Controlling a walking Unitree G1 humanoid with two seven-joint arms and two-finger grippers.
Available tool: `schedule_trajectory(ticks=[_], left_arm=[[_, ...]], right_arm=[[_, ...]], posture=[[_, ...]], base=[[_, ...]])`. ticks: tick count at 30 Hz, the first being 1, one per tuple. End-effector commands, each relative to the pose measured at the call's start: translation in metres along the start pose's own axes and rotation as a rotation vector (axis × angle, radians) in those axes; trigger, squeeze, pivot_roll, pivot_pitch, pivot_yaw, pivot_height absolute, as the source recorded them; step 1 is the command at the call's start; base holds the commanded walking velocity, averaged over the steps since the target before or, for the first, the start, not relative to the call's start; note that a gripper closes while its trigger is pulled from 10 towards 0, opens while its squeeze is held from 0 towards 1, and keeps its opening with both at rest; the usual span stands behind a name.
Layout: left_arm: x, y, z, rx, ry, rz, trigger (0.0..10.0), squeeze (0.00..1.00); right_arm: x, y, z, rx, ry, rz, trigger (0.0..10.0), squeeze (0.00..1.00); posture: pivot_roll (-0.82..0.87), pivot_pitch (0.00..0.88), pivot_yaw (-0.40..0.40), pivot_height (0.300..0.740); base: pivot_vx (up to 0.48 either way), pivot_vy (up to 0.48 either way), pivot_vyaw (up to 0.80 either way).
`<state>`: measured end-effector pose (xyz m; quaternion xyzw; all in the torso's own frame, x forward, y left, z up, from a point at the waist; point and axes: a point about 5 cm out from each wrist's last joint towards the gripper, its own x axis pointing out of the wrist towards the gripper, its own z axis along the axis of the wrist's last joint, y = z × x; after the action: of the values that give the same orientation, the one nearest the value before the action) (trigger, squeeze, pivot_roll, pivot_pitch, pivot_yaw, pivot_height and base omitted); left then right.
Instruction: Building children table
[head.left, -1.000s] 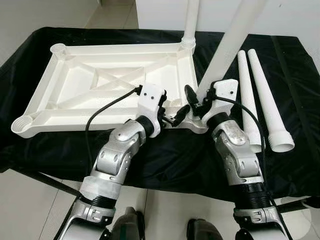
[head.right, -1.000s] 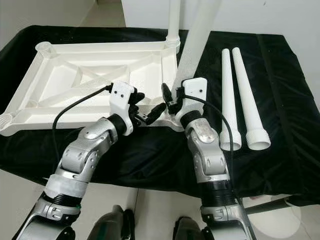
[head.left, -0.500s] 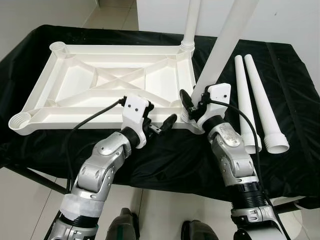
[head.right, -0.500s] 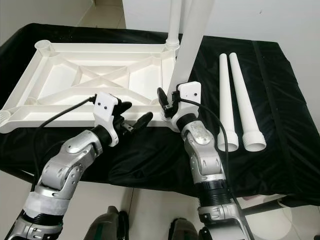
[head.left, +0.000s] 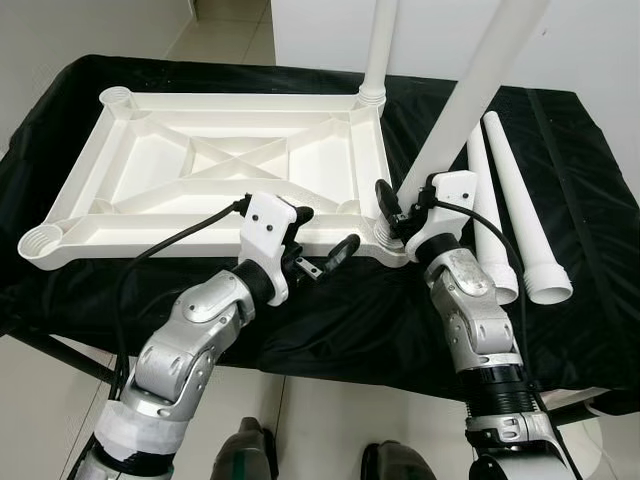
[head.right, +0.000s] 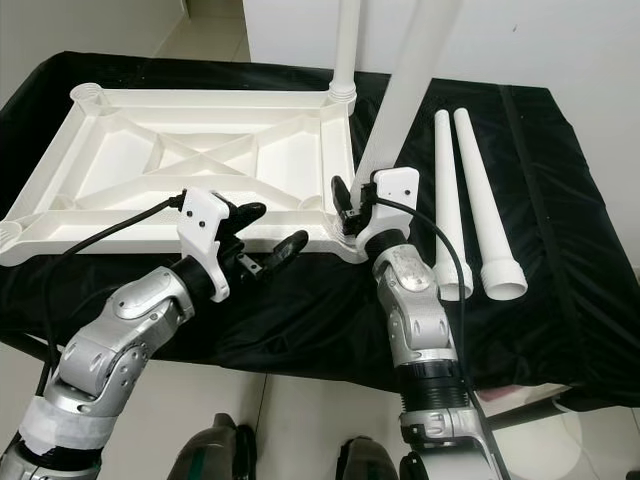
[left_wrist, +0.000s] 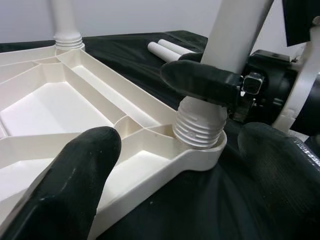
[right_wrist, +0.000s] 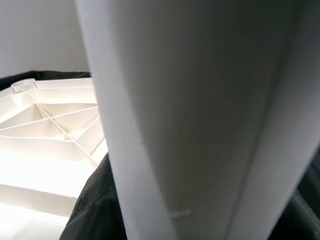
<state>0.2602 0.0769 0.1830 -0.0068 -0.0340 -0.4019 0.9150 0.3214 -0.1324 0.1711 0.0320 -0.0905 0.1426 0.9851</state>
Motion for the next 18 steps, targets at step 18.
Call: schedule_trajectory(ticks=[18], left_arm=[[0.001,-0.013,-0.001,0.019,0.014,-0.238,10.0,0.0]], right_arm=[[-0.002,-0.006,-0.022,-0.04,0.065,-0.005,10.0,0.0]], posture=[[0.04,0.026,0.007,0.74]], base=[[0.0,0.0,0.0]])
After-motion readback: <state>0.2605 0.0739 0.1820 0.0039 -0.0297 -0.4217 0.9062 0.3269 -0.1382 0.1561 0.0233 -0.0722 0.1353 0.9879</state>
